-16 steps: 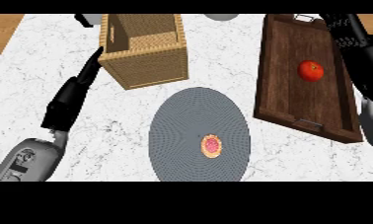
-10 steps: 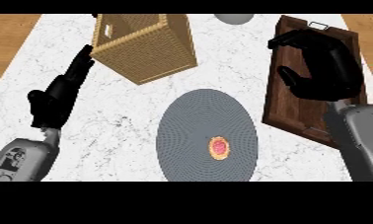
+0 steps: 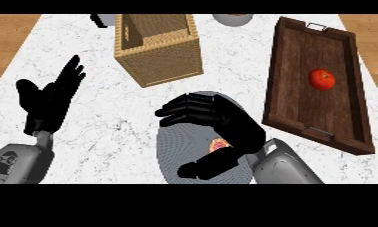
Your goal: Pick the cupcake from the placemat and place it in the basket
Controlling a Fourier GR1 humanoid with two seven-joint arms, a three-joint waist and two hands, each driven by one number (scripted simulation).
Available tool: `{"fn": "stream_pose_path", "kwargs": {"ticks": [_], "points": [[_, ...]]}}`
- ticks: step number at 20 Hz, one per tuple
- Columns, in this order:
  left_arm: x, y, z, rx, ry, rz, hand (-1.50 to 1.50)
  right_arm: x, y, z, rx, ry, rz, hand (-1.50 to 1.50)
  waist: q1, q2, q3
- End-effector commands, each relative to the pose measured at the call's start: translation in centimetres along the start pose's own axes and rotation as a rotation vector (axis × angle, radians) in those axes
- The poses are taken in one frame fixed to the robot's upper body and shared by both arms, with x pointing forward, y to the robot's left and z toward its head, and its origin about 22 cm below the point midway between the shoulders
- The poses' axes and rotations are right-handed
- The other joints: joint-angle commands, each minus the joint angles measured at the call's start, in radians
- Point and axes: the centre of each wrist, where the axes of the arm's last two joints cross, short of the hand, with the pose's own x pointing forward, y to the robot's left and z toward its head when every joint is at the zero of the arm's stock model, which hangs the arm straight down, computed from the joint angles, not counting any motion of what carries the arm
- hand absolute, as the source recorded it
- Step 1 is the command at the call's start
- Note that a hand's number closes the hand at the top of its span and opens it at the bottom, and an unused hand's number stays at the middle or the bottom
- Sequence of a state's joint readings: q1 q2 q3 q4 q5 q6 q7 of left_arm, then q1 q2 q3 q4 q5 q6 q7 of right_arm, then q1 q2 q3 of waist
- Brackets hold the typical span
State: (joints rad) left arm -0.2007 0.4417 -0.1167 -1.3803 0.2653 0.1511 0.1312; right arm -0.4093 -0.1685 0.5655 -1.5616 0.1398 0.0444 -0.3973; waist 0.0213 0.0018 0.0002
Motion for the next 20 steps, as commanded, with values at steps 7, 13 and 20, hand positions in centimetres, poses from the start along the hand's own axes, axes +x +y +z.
{"fn": "stream_pose_path", "kwargs": {"ticks": [7, 13, 20], "points": [[-0.6, 1.6, -0.1, 0.033, 0.054, 0.022, 0.0, 7.2, 2.9, -4.9, 0.131, 0.326, 0.253, -1.5, -0.032, -0.015, -0.004], [-1.4, 1.8, 0.1, 0.041, 0.064, 0.023, 0.0, 9.8, -3.7, -6.6, 0.111, 0.571, 0.715, -1.5, -0.055, -0.023, -0.006], [-0.3, 1.7, -0.6, 0.025, 0.047, 0.027, 0.0, 13.7, -8.1, -8.6, 0.346, 0.762, 0.687, -1.5, -0.035, -0.01, -0.002]]}}
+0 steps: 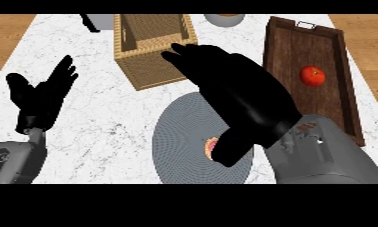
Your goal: Pick the cupcake from the placemat and place it in the basket
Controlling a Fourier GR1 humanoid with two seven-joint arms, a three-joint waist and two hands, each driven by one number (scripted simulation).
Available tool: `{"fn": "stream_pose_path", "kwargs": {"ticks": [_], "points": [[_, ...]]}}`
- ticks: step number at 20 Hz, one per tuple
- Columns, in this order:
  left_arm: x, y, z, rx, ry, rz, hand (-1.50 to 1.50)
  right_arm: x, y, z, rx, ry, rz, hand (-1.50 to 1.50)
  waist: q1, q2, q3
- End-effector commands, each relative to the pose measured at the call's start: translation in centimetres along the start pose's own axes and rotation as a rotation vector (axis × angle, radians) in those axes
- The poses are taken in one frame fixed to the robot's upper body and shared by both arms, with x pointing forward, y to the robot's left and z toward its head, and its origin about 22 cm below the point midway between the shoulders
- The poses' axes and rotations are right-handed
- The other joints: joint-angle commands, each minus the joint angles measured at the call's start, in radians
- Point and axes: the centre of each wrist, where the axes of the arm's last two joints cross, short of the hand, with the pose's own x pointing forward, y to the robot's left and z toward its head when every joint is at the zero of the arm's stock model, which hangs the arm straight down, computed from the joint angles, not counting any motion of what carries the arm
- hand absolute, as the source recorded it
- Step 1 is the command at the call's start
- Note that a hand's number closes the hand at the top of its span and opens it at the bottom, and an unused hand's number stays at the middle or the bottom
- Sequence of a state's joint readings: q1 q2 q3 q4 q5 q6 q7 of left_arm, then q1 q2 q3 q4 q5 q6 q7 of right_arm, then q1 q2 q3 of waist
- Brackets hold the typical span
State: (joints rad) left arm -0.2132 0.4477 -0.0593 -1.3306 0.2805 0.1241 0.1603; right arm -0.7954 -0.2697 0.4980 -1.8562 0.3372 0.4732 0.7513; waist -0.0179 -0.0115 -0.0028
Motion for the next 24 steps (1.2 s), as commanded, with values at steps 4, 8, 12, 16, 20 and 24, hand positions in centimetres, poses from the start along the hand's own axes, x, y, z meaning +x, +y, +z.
{"fn": "stream_pose_path", "kwargs": {"ticks": [4, 8, 12, 16, 20, 24], "points": [[1.1, -0.5, 0.6, -0.018, -0.005, 0.012, 0.0, -2.7, -5.1, 1.9, 0.244, 0.042, 0.013, -1.5, 0.008, 0.004, 0.003], [-0.5, 0.5, 0.3, 0.011, -0.01, 0.001, 0.0, -2.9, -6.5, 3.9, 0.27, 0.013, -0.057, -1.5, 0.002, 0.005, 0.002], [0.0, 2.0, 0.1, 0.002, -0.009, 0.017, 0.0, -7.1, -6.0, 6.7, 0.262, -0.006, -0.161, -1.5, 0.008, 0.01, 0.003], [0.6, 0.5, -0.7, -0.011, -0.005, 0.001, 0.0, -6.7, -4.8, 9.6, 0.141, -0.028, -0.229, -1.5, 0.004, 0.01, 0.003], [0.4, 0.5, -0.7, -0.023, -0.009, 0.008, 0.0, -9.5, -1.1, 8.5, 0.163, -0.035, -0.253, -1.5, 0.015, 0.013, 0.003], [-0.7, -0.3, 0.8, -0.03, -0.022, 0.015, 0.0, -10.2, 3.1, 8.6, 0.161, -0.039, -0.241, -1.5, 0.021, 0.014, 0.004]]}}
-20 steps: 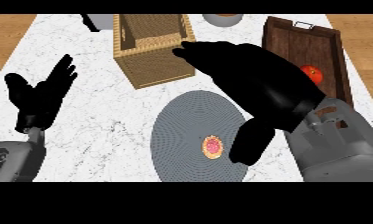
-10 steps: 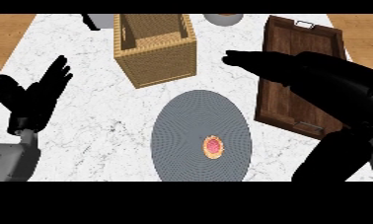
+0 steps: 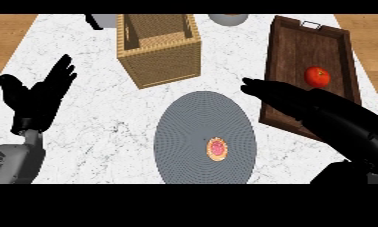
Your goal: Pick the cupcake from the placemat and place it in the basket
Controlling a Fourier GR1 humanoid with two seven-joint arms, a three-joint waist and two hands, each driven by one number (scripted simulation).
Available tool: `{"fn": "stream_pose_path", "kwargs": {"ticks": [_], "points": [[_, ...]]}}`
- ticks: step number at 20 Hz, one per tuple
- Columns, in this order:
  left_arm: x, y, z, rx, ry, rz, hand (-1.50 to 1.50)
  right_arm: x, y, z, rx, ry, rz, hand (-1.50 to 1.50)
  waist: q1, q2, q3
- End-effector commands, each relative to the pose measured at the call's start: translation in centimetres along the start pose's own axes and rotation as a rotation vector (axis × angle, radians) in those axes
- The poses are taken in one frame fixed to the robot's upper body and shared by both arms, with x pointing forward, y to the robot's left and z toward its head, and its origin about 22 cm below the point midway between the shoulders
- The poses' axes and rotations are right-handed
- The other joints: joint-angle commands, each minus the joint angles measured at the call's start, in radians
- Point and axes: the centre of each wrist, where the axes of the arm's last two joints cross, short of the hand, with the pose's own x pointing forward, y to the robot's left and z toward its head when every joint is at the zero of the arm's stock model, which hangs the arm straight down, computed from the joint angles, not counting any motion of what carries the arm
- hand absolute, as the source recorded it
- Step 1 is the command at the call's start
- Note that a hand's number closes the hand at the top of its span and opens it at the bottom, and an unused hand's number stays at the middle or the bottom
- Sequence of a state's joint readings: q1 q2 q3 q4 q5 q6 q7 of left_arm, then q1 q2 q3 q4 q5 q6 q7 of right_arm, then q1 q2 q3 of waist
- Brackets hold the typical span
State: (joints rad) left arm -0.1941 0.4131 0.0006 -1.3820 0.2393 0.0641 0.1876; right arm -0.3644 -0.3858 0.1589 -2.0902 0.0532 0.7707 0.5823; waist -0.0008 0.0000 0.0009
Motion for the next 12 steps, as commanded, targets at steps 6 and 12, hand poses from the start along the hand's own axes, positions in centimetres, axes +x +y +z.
{"fn": "stream_pose_path", "kwargs": {"ticks": [6, 12], "points": [[0.2, -0.5, 0.0, -0.008, -0.011, 0.007, 0.0, -4.0, 8.4, -2.7, -0.085, -0.047, -0.012, -1.5, 0.004, 0.001, 0.0], [0.2, -0.3, -1.3, -0.005, 0.004, 0.002, 0.0, -3.6, 10.6, -7.5, -0.126, -0.07, -0.149, -1.5, 0.002, 0.001, -0.001]]}}
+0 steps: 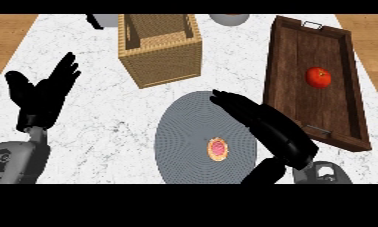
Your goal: Pick the cupcake from the placemat and place it in the basket
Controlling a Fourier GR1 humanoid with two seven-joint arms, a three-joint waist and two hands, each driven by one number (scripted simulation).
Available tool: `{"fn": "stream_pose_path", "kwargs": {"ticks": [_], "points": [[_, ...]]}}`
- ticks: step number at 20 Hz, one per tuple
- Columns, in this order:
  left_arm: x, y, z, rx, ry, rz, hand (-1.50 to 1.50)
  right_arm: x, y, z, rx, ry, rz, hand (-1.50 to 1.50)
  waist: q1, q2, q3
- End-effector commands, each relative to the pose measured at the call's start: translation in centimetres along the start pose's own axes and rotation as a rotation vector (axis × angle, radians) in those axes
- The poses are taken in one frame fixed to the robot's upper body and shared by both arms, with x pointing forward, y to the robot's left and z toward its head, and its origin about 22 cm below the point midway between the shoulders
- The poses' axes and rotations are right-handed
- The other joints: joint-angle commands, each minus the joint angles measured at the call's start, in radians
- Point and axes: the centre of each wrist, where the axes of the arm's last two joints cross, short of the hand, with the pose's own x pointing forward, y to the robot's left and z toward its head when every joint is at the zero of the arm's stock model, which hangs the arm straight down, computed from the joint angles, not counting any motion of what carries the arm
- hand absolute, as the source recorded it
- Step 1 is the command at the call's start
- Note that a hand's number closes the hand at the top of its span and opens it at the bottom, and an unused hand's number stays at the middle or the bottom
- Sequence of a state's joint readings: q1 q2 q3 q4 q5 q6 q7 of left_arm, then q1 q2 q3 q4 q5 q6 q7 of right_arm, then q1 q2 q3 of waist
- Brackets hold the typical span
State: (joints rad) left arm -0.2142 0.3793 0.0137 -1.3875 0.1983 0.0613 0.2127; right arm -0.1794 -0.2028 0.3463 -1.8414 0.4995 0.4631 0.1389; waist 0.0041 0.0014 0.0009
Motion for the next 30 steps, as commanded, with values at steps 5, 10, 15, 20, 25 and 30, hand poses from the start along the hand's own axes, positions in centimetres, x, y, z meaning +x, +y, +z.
{"fn": "stream_pose_path", "kwargs": {"ticks": [5, 10, 15, 20, 25, 30], "points": [[-0.4, 0.1, 0.1, 0.004, 0.007, 0.003, 0.0, -2.1, 5.2, -5.1, 0.09, 0.075, 0.069, -1.5, 0.004, 0.0, -0.001], [-1.6, -0.2, 0.4, -0.005, -0.008, 0.02, 0.0, -3.8, 4.9, -2.6, 0.126, 0.103, 0.09, -1.5, -0.004, -0.001, -0.001], [-0.2, 1.3, 0.6, 0.003, 0.021, 0.003, 0.0, -5.4, 5.2, -3.7, 0.13, 0.099, 0.098, -1.5, -0.003, -0.001, -0.001], [0.2, 0.4, -1.6, -0.014, 0.005, 0.005, 0.0, -5.9, 6.0, -3.8, 0.144, 0.077, 0.075, -1.5, -0.006, -0.001, -0.001], [-2.5, 0.2, 1.3, 0.018, 0.006, 0.001, 0.0, -5.5, 4.8, -0.7, 0.161, 0.032, 0.028, -1.5, -0.006, -0.003, -0.001], [0.6, 0.3, 0.1, 0.006, 0.01, -0.012, 0.0, -7.1, 7.1, -1.8, 0.18, 0.01, 0.05, -1.5, -0.004, -0.002, -0.001]]}}
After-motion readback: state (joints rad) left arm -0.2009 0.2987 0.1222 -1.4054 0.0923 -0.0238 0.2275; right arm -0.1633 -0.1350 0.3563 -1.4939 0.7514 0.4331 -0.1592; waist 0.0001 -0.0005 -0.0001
